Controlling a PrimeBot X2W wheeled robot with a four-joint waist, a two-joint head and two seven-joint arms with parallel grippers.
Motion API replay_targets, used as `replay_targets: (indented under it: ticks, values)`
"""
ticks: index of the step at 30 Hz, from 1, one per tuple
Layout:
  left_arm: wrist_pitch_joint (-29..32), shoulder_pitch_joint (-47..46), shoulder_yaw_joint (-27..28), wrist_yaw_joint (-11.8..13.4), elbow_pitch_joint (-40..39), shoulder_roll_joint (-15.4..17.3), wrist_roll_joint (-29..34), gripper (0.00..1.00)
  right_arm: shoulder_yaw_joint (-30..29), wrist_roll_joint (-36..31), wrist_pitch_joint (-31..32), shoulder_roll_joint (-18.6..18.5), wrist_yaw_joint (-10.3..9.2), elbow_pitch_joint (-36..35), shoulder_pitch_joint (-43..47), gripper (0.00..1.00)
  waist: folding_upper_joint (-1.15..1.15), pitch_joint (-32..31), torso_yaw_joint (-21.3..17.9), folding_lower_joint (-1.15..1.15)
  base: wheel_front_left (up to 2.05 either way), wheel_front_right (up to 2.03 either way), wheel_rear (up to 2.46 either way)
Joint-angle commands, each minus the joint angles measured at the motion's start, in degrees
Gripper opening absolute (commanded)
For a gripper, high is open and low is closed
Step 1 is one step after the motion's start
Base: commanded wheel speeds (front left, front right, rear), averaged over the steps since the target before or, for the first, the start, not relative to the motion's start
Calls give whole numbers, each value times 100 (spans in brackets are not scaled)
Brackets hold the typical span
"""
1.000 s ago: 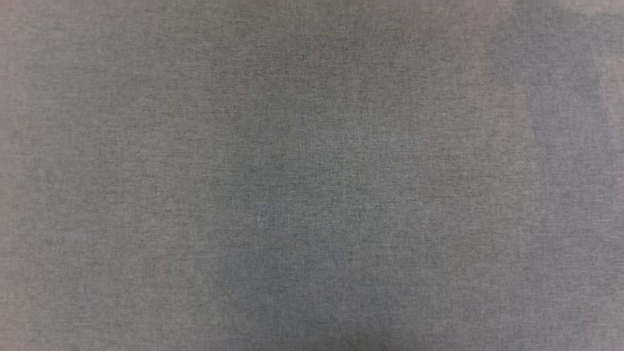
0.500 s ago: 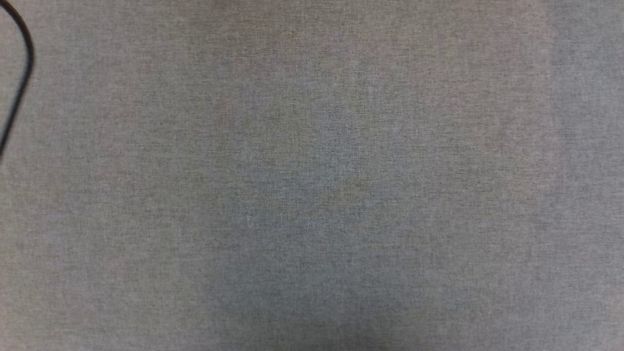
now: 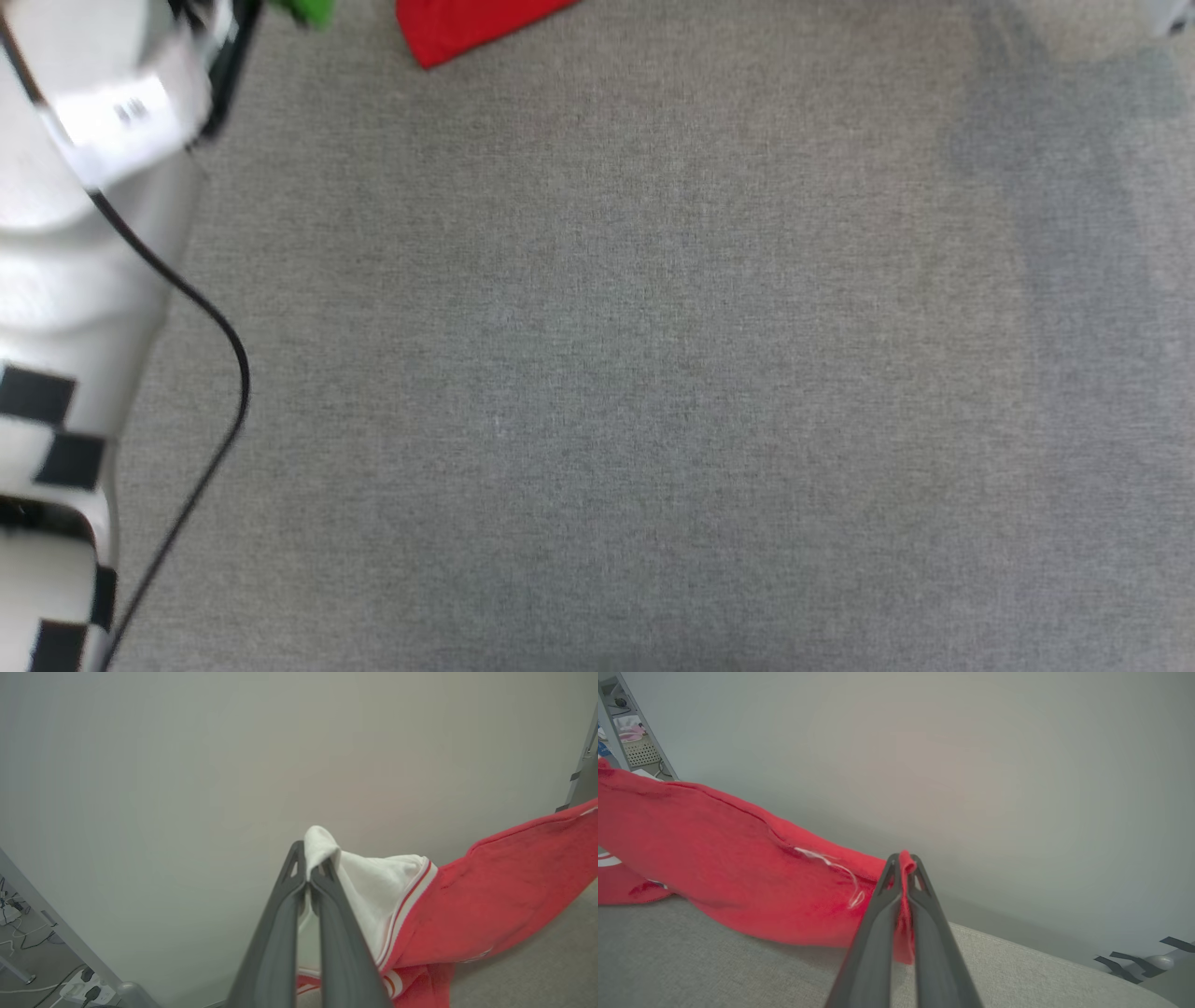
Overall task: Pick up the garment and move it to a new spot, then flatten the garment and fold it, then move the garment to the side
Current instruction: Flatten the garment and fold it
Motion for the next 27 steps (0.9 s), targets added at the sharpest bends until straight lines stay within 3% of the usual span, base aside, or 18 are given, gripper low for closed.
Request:
replay_targets:
  ticks: [1, 9, 16, 27]
  values:
    - [-59, 355, 36, 39, -51, 13, -100, 0, 84, 93, -81, -70, -5, -80, 278, 0, 0, -403, 67, 0, 0, 0, 0]
    - [-78, 2532, 266, 229, -921, 93, -222, 0, 421, 598, -263, -448, -5, -619, 1733, 0, 0, -1126, 230, 0, 0, 0, 0]
    - [-79, 4416, 407, 551, -1692, 128, -323, 0, 524, 892, -338, -747, -5, -1033, 3070, 0, 0, -1711, 343, 0, 0, 0, 0]
    - [12, 6567, 356, 990, -2557, 262, -629, 0, 378, 1222, -350, -1216, -5, -1662, 4937, 0, 0, -2395, 384, 0, 0, 0, 0]
